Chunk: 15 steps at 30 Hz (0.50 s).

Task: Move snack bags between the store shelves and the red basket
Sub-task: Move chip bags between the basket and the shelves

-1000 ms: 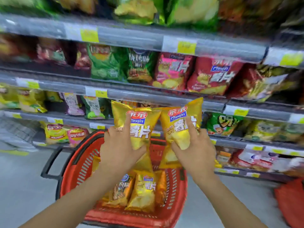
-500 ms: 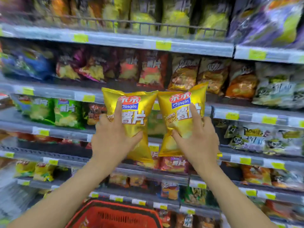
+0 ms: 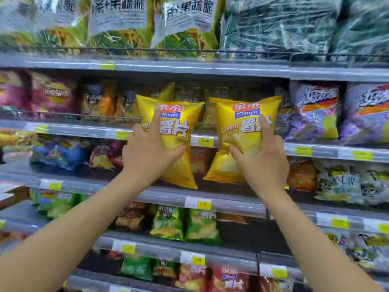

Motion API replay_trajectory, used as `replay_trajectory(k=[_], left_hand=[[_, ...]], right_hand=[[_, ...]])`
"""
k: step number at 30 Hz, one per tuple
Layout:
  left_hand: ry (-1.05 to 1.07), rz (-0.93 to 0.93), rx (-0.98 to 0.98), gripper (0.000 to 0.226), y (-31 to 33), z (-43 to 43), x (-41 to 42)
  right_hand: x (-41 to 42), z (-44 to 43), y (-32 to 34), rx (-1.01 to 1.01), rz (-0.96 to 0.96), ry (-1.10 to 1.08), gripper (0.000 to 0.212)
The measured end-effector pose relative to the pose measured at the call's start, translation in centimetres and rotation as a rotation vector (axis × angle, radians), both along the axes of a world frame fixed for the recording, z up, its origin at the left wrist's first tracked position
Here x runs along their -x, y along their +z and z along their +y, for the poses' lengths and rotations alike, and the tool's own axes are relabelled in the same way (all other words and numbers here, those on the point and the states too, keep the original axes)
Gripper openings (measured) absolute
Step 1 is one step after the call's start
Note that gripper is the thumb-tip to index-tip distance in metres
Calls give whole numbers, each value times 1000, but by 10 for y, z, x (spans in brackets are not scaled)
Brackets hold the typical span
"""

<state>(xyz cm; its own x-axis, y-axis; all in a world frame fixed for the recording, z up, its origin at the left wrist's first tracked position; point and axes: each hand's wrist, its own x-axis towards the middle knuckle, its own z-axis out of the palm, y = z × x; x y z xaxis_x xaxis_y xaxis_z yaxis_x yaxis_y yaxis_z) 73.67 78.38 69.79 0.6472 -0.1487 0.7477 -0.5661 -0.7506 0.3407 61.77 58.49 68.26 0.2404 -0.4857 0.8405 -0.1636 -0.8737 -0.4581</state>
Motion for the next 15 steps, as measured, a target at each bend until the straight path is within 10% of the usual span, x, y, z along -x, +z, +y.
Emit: replay_trajectory(k=[15], left_hand=[[-240,92,65,101,110,-75,-127]], right_hand=[[-90,-78,110,-355,-16,89,81]])
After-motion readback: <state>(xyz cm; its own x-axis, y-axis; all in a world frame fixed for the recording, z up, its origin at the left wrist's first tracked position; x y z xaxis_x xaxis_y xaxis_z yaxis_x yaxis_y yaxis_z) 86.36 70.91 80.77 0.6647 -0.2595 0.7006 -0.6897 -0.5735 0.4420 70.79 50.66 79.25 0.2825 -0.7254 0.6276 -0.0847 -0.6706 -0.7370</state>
